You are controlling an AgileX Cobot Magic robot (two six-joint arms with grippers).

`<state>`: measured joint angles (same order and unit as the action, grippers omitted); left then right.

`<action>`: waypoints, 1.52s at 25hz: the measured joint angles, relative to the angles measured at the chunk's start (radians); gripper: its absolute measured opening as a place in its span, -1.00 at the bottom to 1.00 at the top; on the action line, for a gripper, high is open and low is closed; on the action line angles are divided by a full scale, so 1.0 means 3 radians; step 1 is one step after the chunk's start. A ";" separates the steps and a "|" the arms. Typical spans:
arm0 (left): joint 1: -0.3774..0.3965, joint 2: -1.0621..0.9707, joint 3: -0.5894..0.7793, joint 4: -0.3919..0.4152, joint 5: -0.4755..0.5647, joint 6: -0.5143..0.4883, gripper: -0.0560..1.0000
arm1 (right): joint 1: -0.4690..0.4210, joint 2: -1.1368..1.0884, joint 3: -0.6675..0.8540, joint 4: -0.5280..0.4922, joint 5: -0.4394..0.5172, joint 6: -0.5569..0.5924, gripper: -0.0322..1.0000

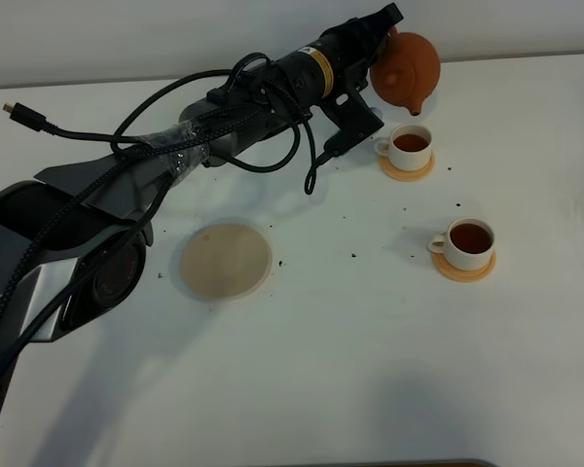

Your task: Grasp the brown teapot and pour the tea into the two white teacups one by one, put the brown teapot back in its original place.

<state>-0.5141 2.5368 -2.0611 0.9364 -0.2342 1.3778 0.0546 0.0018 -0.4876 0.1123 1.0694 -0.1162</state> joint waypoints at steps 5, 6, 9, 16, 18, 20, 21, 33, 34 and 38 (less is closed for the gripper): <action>0.0000 0.0000 0.0000 -0.0014 0.0046 -0.0352 -0.68 | 0.0000 0.0000 0.0000 0.0000 0.0000 -0.0003 -0.47; 0.0000 0.0000 0.0000 -0.0022 0.0054 -0.0422 -0.68 | 0.0000 0.0000 0.0000 0.0000 0.0000 -0.0003 -0.47; 0.0000 -0.0008 0.0000 -0.0028 0.0147 -0.0600 -0.68 | 0.0000 0.0000 0.0000 0.0000 0.0000 -0.0003 -0.47; 0.0003 -0.0252 0.0000 -0.0032 0.0781 -0.1445 -0.68 | 0.0000 0.0000 0.0000 0.0000 0.0000 0.0000 -0.47; 0.0003 -0.0349 0.0000 -0.0036 0.1052 -0.1733 -0.68 | 0.0000 0.0000 0.0000 0.0000 0.0000 0.0000 -0.47; 0.0000 -0.0423 0.0000 -0.0040 0.1312 -0.1935 -0.68 | 0.0000 0.0000 0.0000 0.0000 0.0000 0.0000 -0.47; -0.0005 -0.0451 0.0000 -0.0065 0.1472 -0.2008 -0.68 | 0.0000 0.0000 0.0000 0.0000 0.0000 0.0000 -0.47; -0.0066 -0.0569 0.0000 -0.1917 0.2988 -0.1780 -0.68 | 0.0000 0.0000 0.0000 0.0000 0.0000 -0.0003 -0.47; -0.0066 -0.0569 0.0000 -0.2066 0.3099 -0.1738 -0.68 | 0.0000 0.0000 0.0000 0.0000 0.0000 -0.0003 -0.47; -0.0066 -0.0589 0.0000 -0.2478 0.3512 -0.1693 -0.68 | 0.0000 0.0000 0.0000 0.0000 0.0000 -0.0003 -0.47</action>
<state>-0.5337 2.3601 -2.0611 0.1931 0.8195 0.8698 0.0546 0.0018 -0.4876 0.1123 1.0694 -0.1171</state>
